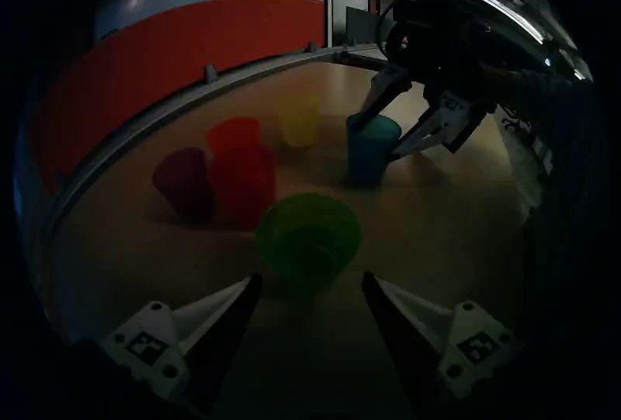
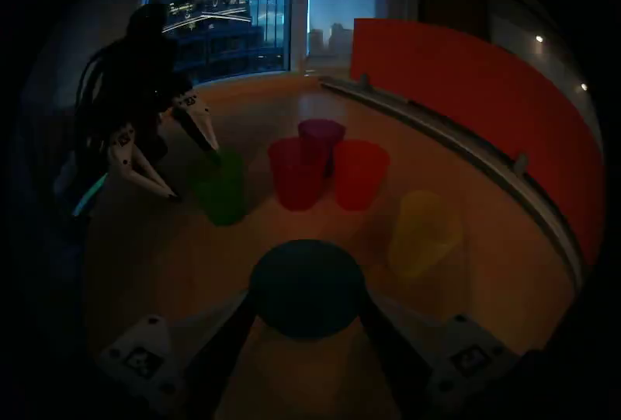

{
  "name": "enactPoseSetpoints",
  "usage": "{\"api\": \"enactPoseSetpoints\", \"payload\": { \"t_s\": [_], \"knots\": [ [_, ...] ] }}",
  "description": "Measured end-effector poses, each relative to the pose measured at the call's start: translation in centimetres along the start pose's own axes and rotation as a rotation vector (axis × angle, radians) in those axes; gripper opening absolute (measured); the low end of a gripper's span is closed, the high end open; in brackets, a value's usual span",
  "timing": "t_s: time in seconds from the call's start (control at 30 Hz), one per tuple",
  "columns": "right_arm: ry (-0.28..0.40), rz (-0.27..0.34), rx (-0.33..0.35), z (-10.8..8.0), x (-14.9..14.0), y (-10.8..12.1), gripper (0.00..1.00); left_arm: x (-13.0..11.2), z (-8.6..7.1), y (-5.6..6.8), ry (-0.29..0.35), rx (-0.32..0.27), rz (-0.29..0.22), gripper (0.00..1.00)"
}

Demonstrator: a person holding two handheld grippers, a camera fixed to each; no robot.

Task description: Pour water

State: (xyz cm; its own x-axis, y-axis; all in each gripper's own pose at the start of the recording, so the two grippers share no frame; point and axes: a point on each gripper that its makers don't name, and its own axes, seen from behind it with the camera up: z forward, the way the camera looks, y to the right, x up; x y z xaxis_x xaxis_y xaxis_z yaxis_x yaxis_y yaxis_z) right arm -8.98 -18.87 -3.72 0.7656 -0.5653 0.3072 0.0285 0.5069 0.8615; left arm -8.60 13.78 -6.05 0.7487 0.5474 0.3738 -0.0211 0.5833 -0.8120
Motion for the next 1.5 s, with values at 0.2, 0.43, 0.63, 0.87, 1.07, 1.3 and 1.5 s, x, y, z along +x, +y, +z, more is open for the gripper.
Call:
{"api": "enactPoseSetpoints", "payload": {
  "t_s": [0.2,0.43,0.63,0.87,1.07,1.3,1.5],
  "knots": [
    [-0.002,0.002,-0.017,-0.1,-0.1,0.3,0.98,0.0,-0.1,0.0,0.002,0.003,-0.002,0.96],
    [-0.017,0.006,-0.036,-0.3,-0.6,0.7,0.98,0.2,-0.3,0.1,0.011,0.001,-0.017,0.96],
    [-0.014,0.010,-0.041,-1.0,-0.8,0.4,0.98,0.1,-0.8,-0.1,0.017,0.020,-0.019,0.96],
    [-0.007,0.020,-0.063,-2.5,-1.6,0.3,0.99,-0.1,-1.7,-0.1,0.031,0.044,-0.034,0.96],
    [0.007,0.034,-0.093,-4.2,-2.3,0.1,0.99,-0.1,-2.8,-0.3,0.054,0.075,-0.059,0.96],
    [0.040,0.056,-0.135,-6.2,-2.6,0.1,0.99,0.4,-4.4,-1.1,0.112,0.131,-0.118,0.96],
    [0.085,0.087,-0.177,-7.9,-2.2,0.3,0.99,0.5,-5.9,-2.0,0.156,0.193,-0.161,0.96]
  ]
}}
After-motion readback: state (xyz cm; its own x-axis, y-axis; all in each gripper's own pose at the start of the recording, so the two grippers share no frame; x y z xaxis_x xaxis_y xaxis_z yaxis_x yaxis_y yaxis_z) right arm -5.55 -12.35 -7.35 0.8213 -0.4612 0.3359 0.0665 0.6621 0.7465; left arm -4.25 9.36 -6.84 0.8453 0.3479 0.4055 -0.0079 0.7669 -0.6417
